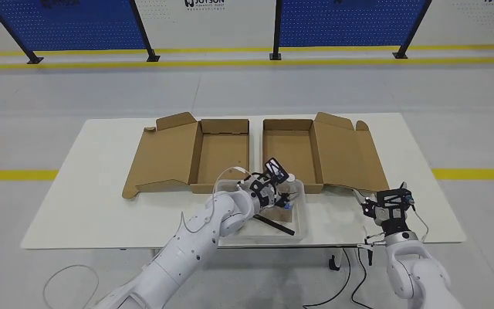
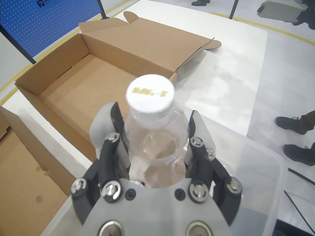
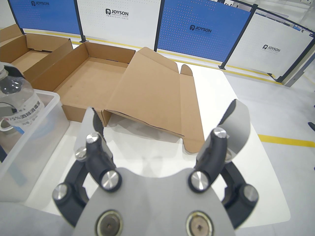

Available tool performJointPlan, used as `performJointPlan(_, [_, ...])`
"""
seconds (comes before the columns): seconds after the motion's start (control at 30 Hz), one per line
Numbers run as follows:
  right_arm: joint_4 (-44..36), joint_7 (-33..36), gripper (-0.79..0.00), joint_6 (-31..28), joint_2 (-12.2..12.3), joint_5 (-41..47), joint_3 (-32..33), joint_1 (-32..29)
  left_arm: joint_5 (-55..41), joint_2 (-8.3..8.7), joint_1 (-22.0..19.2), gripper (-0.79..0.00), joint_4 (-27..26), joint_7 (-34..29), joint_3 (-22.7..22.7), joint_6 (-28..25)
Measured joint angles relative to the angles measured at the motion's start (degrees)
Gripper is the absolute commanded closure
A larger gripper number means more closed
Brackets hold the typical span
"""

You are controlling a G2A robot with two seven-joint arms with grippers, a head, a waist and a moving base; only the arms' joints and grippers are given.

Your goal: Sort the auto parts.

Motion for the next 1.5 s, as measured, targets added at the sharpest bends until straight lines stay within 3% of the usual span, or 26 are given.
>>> performJointPlan(0.1, [0.0,0.0,-0.785,0.0,0.0,0.0,0.0,0.0,0.2,-0.05,0.1,-0.320,0.0,0.1,-0.2,0.0])
performJointPlan(0.17, [0.0,0.0,-0.785,0.0,0.0,0.0,0.0,0.0,0.2,-0.09,0.1,-0.219,0.1,0.1,-0.3,-0.1])
performJointPlan(0.2, [0.0,0.0,-0.785,0.0,0.0,0.0,0.0,0.0,0.2,-0.12,0.1,-0.139,0.1,0.1,-0.4,-0.2])
performJointPlan(0.23, [0.0,0.0,-0.785,0.0,0.0,0.0,0.0,0.0,0.2,-0.13,0.1,0.000,0.1,0.1,-0.4,-0.3])
performJointPlan(0.57, [0.0,0.0,-0.785,0.0,0.0,0.0,0.0,0.0,0.9,0.27,0.4,0.000,-0.5,1.0,-2.2,-2.9])
performJointPlan(0.87, [0.0,0.0,-0.785,0.0,0.0,0.0,0.0,0.0,4.0,1.73,2.4,0.000,-5.9,1.1,-5.5,-5.5])
performJointPlan(1.5, [0.0,0.0,-0.785,0.0,0.0,0.0,0.0,0.0,3.5,6.45,12.5,0.000,-23.6,-5.7,-22.2,-8.1])
